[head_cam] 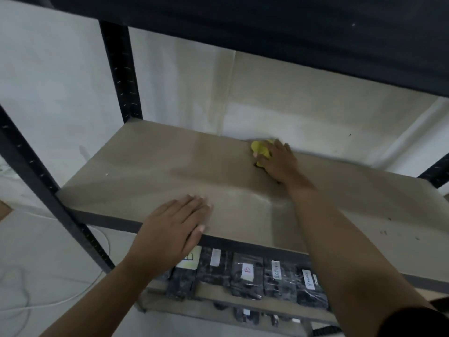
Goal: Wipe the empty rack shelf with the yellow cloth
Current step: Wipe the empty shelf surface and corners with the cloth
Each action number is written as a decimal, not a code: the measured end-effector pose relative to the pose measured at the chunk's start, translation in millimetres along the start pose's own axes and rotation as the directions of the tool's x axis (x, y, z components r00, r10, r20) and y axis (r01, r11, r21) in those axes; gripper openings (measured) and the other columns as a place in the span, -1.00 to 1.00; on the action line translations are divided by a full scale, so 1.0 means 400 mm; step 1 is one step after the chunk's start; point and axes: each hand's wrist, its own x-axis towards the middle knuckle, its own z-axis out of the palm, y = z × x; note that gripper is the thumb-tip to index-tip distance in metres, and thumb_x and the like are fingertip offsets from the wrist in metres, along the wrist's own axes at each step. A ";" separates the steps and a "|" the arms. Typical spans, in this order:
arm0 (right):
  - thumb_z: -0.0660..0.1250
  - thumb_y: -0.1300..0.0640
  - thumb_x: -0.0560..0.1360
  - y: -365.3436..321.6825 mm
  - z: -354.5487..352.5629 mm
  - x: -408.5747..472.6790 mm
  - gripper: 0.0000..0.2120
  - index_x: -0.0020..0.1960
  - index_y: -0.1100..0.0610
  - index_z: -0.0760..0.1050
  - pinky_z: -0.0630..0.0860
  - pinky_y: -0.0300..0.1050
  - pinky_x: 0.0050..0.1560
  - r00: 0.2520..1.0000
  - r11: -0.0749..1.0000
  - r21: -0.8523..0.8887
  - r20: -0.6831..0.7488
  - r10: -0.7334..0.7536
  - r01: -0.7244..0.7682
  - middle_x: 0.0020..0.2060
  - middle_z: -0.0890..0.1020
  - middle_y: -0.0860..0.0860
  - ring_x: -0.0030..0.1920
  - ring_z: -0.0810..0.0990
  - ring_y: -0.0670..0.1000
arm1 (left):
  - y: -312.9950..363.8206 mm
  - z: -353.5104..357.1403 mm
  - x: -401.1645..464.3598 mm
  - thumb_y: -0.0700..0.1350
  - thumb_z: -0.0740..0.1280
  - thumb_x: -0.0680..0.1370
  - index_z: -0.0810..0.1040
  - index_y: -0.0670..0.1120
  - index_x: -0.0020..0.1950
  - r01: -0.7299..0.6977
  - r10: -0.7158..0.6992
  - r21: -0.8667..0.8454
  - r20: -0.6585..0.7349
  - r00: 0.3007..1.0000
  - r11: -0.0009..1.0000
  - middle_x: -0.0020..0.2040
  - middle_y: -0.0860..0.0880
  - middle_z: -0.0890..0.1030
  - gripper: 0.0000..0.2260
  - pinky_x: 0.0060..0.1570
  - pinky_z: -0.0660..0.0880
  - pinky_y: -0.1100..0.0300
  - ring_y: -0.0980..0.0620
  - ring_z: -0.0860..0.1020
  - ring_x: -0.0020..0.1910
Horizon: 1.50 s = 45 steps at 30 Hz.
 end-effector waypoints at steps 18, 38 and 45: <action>0.28 0.03 0.52 -0.014 -0.137 -0.241 -0.80 0.09 0.02 0.60 0.41 -0.44 -0.14 0.995 0.918 0.396 -0.089 0.033 0.005 0.01 0.62 -0.13 -0.16 0.56 -0.30 | -0.030 0.059 0.004 -0.01 0.11 0.57 0.59 -0.14 0.17 -0.158 0.181 0.096 -0.339 0.923 0.983 0.13 -0.09 0.64 -0.64 0.08 0.38 0.14 -0.05 0.60 0.11; 0.14 -0.08 0.57 0.031 -0.104 -0.423 -0.72 0.14 -0.01 0.53 0.51 0.00 -0.05 0.884 0.874 0.283 -0.141 0.445 -0.395 -0.09 0.64 0.17 -0.09 0.61 0.19 | -0.065 -0.021 0.014 0.16 0.05 0.56 0.56 -0.01 0.18 -0.160 0.159 -0.057 -0.008 0.987 0.986 0.17 0.03 0.62 -0.59 0.14 0.46 0.12 0.03 0.60 0.11; 0.32 0.25 0.40 -0.128 0.045 -0.507 -0.74 0.08 0.13 0.59 0.56 0.05 0.02 0.864 0.970 -0.028 -0.460 0.203 -0.243 0.12 0.64 0.09 0.09 0.59 0.19 | -0.115 -0.012 0.017 0.36 -0.15 0.53 0.33 0.03 0.42 -0.187 0.181 0.018 0.182 0.967 0.982 0.39 0.03 0.43 -0.36 0.29 0.29 0.09 0.05 0.40 0.37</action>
